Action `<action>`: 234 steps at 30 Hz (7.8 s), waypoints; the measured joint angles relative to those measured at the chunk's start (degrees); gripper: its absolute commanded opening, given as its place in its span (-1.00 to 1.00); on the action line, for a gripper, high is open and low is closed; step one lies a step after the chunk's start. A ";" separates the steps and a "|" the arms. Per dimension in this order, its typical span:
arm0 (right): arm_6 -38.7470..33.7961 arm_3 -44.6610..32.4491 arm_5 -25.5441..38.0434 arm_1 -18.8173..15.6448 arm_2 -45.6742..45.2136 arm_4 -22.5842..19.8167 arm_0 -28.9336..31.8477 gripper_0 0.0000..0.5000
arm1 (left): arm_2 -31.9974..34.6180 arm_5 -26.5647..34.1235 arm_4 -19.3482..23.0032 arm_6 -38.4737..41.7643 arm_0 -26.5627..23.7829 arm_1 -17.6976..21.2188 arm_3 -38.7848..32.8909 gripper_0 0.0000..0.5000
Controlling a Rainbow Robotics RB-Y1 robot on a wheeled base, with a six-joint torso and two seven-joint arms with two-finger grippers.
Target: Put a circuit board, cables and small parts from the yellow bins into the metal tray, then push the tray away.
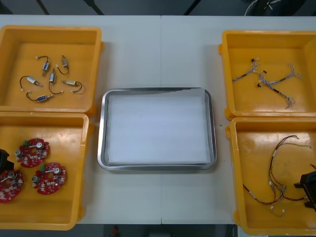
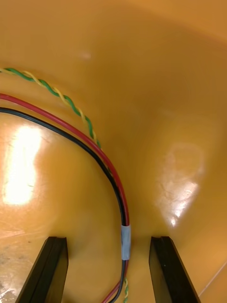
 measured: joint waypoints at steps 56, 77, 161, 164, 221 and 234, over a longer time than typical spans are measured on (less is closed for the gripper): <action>21.48 -26.12 37.02 -1.26 -12.77 2.70 -10.17 -1.00 | -8.13 -7.21 1.05 0.00 -0.08 0.18 3.37 -1.00; 53.91 -26.23 37.04 -8.34 -15.74 -14.70 -14.46 -1.00 | -6.18 -1.93 3.18 0.00 -2.30 5.21 1.60 -1.00; 77.14 -22.91 37.31 -9.61 0.04 -14.92 -33.96 -1.00 | -22.29 38.89 -7.75 47.00 -52.57 -28.28 -10.93 -1.00; 77.14 -22.91 37.31 -9.61 0.04 -14.92 -33.96 -1.00 | -24.04 39.06 -10.09 47.01 -52.98 -30.27 -11.08 -1.00; 77.14 -22.90 37.31 -9.64 0.05 -14.91 -33.97 -1.00 | -40.52 30.42 -28.15 47.78 -54.38 -43.60 4.10 -0.20; 77.14 -22.90 37.31 -9.65 0.05 -14.91 -33.98 -1.00 | -40.52 29.67 -28.24 48.67 -54.43 -43.61 4.11 1.00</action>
